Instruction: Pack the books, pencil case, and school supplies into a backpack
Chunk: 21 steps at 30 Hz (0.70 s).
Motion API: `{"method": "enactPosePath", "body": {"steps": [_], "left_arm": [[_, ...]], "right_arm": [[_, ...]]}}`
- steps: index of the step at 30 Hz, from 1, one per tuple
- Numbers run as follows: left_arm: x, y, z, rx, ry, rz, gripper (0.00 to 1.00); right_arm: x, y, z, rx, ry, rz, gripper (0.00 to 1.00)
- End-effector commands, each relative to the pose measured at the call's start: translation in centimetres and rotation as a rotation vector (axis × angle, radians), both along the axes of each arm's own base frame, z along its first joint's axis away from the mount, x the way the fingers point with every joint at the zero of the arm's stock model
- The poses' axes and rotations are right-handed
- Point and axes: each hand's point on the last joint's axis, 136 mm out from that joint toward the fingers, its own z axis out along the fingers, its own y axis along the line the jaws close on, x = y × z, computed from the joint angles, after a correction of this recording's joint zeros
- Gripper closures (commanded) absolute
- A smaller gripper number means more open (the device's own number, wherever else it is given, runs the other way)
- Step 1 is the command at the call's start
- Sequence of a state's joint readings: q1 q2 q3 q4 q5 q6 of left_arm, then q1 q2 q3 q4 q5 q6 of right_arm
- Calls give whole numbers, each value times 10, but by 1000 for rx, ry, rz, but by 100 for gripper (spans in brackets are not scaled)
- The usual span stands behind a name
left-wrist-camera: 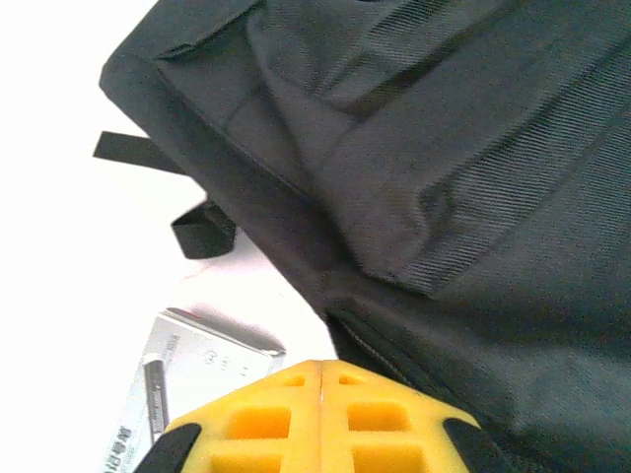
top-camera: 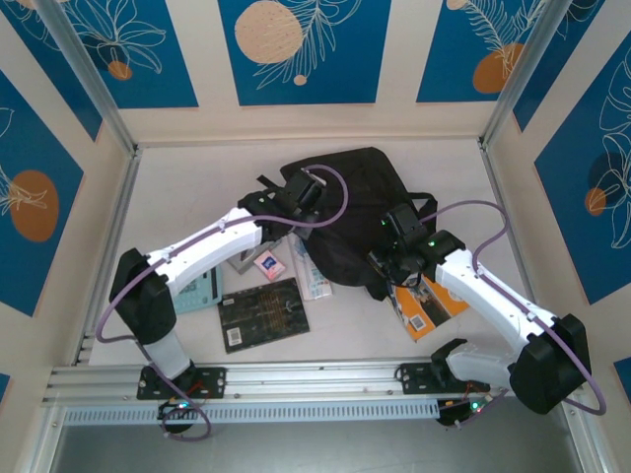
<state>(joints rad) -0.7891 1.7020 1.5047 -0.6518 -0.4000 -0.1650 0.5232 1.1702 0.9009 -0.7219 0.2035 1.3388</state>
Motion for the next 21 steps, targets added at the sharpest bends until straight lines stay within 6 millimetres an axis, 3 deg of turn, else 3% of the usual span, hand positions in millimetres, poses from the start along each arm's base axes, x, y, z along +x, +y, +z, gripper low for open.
{"method": "enactPosePath", "body": {"steps": [1,6,11,14,21], "left_arm": [[33,42,30,97,-125,138,100],[43,50,24,94,-105,168,100],[44,47,24,15,-67,175,100],[48,54,41,-68,-73,206,100],[59,76,111,-304,-156,252,100]], "right_arm": [[-24,-35,-19,-162,79,5,100],[-17,-25,-15,-124,43,44,100],[3,8,4,7,-71,157,100],[22,23,31,33,-189,248,100],[66,53,76,29,-370,405,100]]}}
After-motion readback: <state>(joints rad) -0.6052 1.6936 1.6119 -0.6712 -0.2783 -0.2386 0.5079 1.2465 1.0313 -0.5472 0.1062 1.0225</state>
